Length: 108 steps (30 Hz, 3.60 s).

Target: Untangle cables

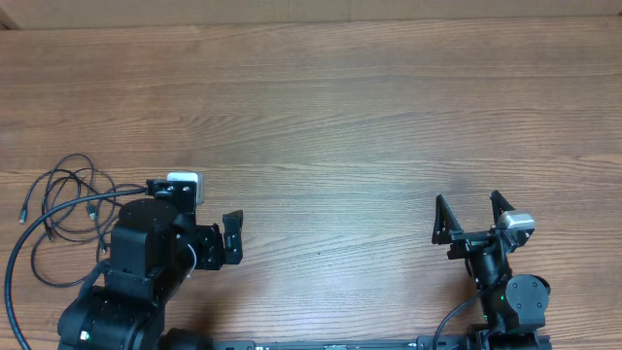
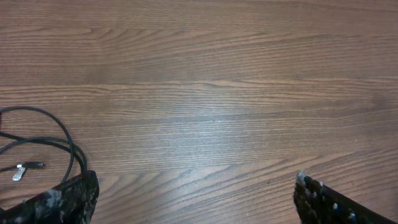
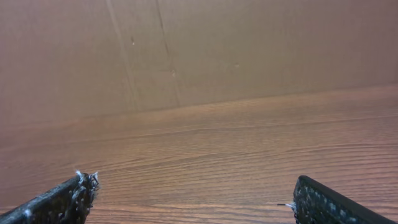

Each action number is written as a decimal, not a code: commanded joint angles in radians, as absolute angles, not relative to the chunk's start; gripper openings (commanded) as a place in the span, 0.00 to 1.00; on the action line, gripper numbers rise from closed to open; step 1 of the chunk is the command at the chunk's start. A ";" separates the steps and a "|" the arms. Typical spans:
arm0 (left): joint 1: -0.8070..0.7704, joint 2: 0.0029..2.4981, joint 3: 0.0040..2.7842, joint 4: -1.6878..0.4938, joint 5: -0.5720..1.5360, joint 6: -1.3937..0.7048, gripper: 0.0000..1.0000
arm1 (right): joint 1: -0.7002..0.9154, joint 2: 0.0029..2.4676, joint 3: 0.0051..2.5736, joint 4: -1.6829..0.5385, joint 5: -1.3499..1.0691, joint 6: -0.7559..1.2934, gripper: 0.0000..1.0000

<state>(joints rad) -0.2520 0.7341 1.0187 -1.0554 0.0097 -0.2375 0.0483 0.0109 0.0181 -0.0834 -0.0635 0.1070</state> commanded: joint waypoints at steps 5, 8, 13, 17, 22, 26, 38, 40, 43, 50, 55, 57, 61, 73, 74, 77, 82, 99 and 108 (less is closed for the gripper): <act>-0.256 0.733 1.012 -1.055 -0.004 -0.251 1.00 | 0.053 0.003 0.008 -0.080 -0.061 0.103 1.00; -0.256 0.733 1.012 -1.055 -0.004 -0.251 1.00 | 0.053 0.003 0.008 -0.080 -0.061 0.103 1.00; -0.256 0.733 1.012 -1.055 -0.004 -0.251 0.99 | 0.053 0.003 0.008 -0.080 -0.061 0.103 1.00; -0.256 0.733 1.012 -1.055 -0.004 -0.251 0.99 | 0.053 0.003 0.008 -0.080 -0.061 0.103 1.00; -0.256 0.733 1.012 -1.055 -0.004 -0.251 0.99 | 0.053 0.003 0.008 -0.080 -0.061 0.103 1.00; -0.256 0.733 1.012 -1.055 -0.004 -0.251 0.99 | 0.053 0.003 0.008 -0.080 -0.061 0.103 1.00; -0.237 0.626 0.922 -0.989 -0.053 -0.247 1.00 | 0.053 0.003 0.008 -0.080 -0.061 0.103 1.00; -0.223 0.572 0.854 -0.908 -0.055 -0.247 0.99 | 0.053 0.003 0.008 -0.080 -0.061 0.103 1.00; -0.205 0.485 0.742 -0.776 -0.055 -0.247 1.00 | 0.053 0.003 0.008 -0.080 -0.061 0.103 1.00; -0.155 0.287 0.474 -0.464 -0.045 -0.247 1.00 | 0.053 0.003 0.008 -0.080 -0.061 0.103 1.00; -0.135 0.154 0.322 -0.282 -0.033 -0.246 0.99 | 0.053 0.003 0.008 -0.080 -0.061 0.103 1.00; -0.135 0.109 0.270 -0.218 -0.033 -0.239 0.99 | 0.053 0.003 0.008 -0.080 -0.061 0.103 1.00; -0.132 0.021 0.169 -0.072 -0.031 -0.216 1.00 | 0.053 0.003 0.008 -0.080 -0.061 0.103 1.00; -0.123 0.003 0.004 0.230 0.052 -0.044 0.99 | 0.053 0.003 0.008 -0.080 -0.061 0.103 1.00; -0.123 0.003 0.004 0.210 0.049 -0.044 1.00 | 0.053 0.003 0.008 -0.080 -0.061 0.103 1.00; -0.123 0.003 0.004 0.102 0.041 -0.044 0.99 | 0.053 0.003 0.008 -0.080 -0.061 0.103 1.00; -0.123 0.003 0.005 -0.068 0.036 -0.044 1.00 | 0.053 0.003 0.008 -0.080 -0.061 0.103 1.00; -0.123 0.004 0.005 -0.075 0.037 -0.044 0.99 | 0.053 0.003 0.008 -0.080 -0.061 0.103 1.00; -0.123 0.004 0.005 -0.075 0.037 -0.044 1.00 | 0.053 0.003 0.008 -0.080 -0.061 0.103 1.00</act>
